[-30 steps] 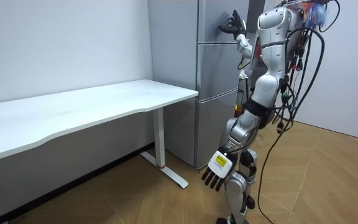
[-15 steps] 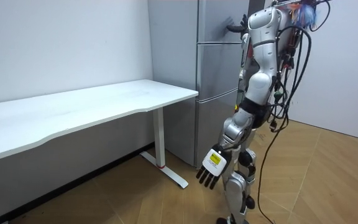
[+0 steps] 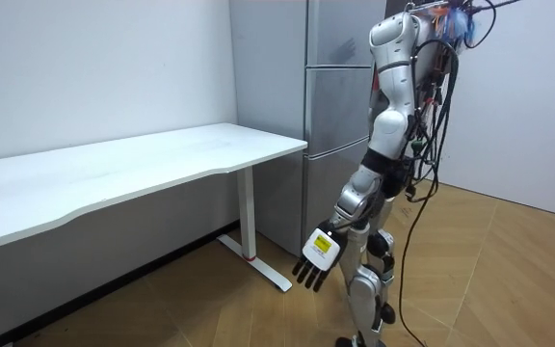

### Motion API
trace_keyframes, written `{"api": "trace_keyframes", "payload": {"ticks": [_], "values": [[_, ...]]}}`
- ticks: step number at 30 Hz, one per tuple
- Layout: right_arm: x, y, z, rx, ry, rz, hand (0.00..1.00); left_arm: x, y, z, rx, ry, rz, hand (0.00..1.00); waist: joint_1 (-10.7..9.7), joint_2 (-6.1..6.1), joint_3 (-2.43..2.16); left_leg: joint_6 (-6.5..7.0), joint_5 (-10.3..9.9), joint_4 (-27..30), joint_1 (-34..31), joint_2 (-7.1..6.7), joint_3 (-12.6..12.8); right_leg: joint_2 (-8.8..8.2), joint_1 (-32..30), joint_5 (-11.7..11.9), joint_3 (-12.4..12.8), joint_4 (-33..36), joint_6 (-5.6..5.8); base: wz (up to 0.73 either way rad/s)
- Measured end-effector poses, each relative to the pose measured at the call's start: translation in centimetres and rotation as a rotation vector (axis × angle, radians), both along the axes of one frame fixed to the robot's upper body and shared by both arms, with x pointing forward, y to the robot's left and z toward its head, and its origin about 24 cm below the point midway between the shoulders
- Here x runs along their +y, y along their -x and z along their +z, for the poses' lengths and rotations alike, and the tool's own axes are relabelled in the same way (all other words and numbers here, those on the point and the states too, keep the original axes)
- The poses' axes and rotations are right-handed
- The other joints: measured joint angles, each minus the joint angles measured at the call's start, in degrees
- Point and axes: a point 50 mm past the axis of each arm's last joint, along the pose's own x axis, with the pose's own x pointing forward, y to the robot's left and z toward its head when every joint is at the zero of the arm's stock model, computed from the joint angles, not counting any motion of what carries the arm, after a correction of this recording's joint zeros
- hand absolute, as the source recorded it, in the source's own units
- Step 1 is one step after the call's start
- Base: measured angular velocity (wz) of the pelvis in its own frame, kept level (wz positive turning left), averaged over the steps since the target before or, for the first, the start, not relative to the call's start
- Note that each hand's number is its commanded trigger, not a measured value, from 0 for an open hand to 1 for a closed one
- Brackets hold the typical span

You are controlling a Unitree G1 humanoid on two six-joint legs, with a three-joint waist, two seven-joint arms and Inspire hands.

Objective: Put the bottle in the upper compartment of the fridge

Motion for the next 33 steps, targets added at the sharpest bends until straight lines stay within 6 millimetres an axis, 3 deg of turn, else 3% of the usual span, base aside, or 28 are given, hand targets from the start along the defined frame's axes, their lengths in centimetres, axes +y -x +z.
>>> {"api": "trace_keyframes", "payload": {"ticks": [4,7,10,13,15,16,21,24,33], "values": [[-0.5,1.2,-1.5,0.060,-0.042,-0.025,0.00,0.0,-0.5,0.1,-0.019,-0.002,-0.007,0.00,-0.51,0.00,0.02,0.04,-0.08,-0.07,-0.05,0.06,0.26,0.03,-0.22,-0.05,0.08,0.00,0.01,0.00],[-0.5,3.0,-4.2,0.103,-0.172,-0.045,0.00,0.0,-0.7,0.1,-0.032,-0.002,-0.005,0.00,-0.27,0.10,0.04,0.04,-0.09,-0.19,0.04,0.09,0.36,0.08,-0.21,-0.05,0.20,-0.05,0.00,-0.01],[-0.4,4.7,-7.8,0.149,-0.345,-0.089,0.00,-0.1,-0.5,0.1,-0.032,0.003,0.012,0.00,-0.11,0.28,0.03,0.14,-0.19,-0.06,0.09,0.03,0.62,0.08,-0.22,-0.05,0.60,0.09,0.00,-0.05],[0.0,5.9,-10.8,0.197,-0.469,-0.134,0.00,-0.2,-0.5,0.1,-0.034,0.006,0.009,0.00,-0.31,1.35,0.23,0.21,-0.32,-0.11,0.15,0.02,0.64,0.08,-0.19,-0.08,0.66,-0.02,0.05,0.00],[0.7,6.9,-14.1,0.318,-0.553,-0.150,0.00,-0.5,-0.4,0.0,-0.040,0.015,0.025,0.00,-0.37,1.64,-0.01,0.20,-0.32,-0.10,0.35,0.05,0.56,0.07,0.08,-0.08,0.55,0.08,0.05,0.00],[1.0,7.2,-14.8,0.348,-0.573,-0.148,0.00,-0.6,-0.4,0.0,-0.038,0.019,0.027,0.00,-0.32,1.79,-0.08,0.20,-0.32,-0.10,0.38,0.04,0.55,0.05,0.10,-0.08,0.52,0.13,0.05,0.00],[4.0,10.5,-20.9,0.610,-0.761,-0.120,0.00,-1.6,0.5,-0.3,-0.022,0.049,0.062,0.00,-0.12,2.54,-0.11,0.20,-0.32,-0.03,0.51,0.01,0.54,0.04,0.12,-0.28,0.66,0.24,0.03,0.00],[5.5,12.6,-23.4,0.737,-0.844,-0.123,0.00,-1.8,1.0,-0.4,-0.010,0.058,0.079,0.00,-0.10,2.87,0.06,0.16,-0.36,-0.07,0.51,-0.01,0.48,0.04,-0.25,-0.41,0.69,0.28,0.09,0.00],[8.4,17.0,-26.7,0.979,-0.994,-0.004,0.00,-2.9,1.7,-0.9,0.018,0.097,0.076,0.00,-0.20,3.11,0.10,0.06,-0.72,-0.79,2.42,-0.03,0.72,0.02,0.74,-1.30,0.96,1.08,0.18,-0.01]]}}
